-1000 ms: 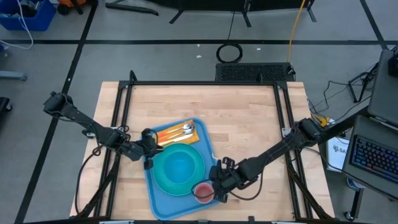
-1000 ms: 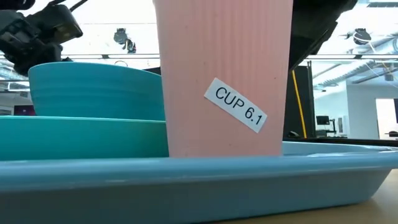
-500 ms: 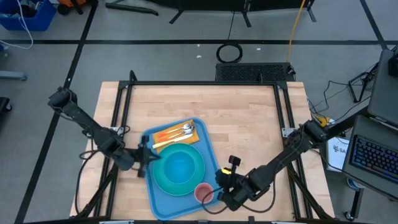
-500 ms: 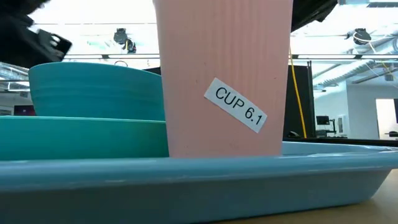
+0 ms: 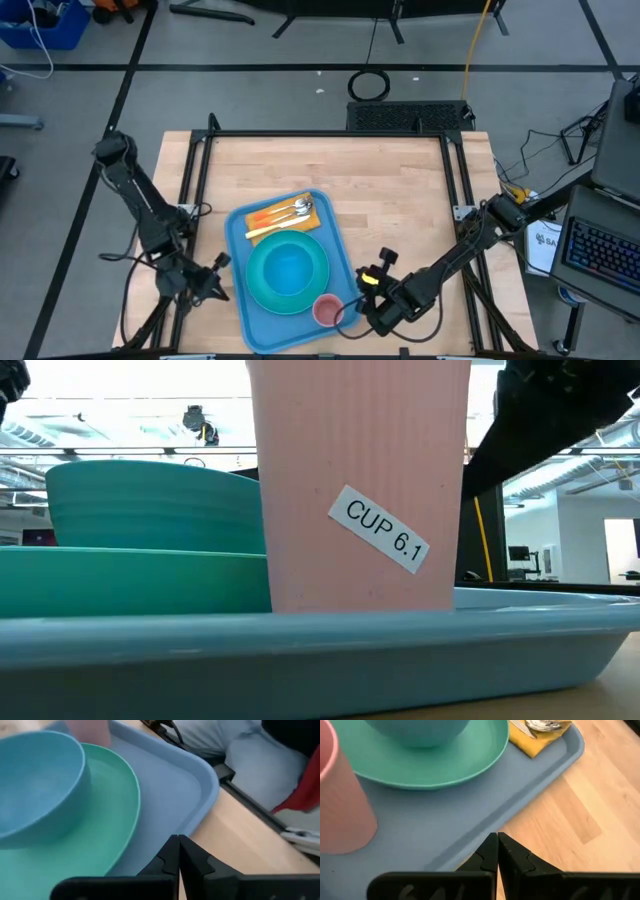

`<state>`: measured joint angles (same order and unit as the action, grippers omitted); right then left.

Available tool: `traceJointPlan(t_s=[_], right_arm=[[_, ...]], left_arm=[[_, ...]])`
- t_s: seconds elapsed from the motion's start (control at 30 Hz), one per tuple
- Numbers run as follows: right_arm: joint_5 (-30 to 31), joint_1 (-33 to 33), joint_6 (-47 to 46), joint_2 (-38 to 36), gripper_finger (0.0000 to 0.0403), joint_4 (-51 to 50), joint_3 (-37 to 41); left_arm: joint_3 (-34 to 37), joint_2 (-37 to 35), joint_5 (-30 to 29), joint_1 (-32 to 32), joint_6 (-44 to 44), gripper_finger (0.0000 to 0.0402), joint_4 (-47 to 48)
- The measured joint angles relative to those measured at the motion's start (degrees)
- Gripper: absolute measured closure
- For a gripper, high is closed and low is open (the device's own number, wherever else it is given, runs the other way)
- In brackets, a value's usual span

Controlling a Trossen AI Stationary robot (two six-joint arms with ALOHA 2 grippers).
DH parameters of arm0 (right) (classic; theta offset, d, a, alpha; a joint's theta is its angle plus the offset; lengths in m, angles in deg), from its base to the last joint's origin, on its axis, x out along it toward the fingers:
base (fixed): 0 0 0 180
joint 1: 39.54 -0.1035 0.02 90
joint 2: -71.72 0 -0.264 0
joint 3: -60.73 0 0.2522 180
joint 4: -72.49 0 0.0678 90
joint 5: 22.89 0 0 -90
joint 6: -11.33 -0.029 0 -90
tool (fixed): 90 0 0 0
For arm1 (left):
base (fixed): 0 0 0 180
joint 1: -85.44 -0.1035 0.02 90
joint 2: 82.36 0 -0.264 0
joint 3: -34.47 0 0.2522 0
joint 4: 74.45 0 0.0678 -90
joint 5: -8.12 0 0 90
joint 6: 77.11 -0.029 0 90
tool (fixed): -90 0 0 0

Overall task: Set up tray
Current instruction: Move the blue serving tray to the center of the table

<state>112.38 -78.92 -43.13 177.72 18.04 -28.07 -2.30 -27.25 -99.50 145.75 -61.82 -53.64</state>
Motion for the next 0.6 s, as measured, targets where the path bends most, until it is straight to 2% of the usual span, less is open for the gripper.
traceJointPlan(t_s=[0.1,0.37,0.6], right_arm=[[1.8,0.0,-0.5,0.0,0.0402,0.2,0.2],[5.9,0.0,-0.4,0.0,0.0403,0.2,0.2],[5.9,0.0,-0.4,0.0,0.0403,0.2,0.2]], left_arm=[[0.0,0.7,-0.4,1.9,3.8,0.0397,0.0],[0.0,11.3,12.6,1.5,18.4,0.0399,-4.5],[0.0,23.1,19.0,-0.9,18.3,0.04,-15.3]])
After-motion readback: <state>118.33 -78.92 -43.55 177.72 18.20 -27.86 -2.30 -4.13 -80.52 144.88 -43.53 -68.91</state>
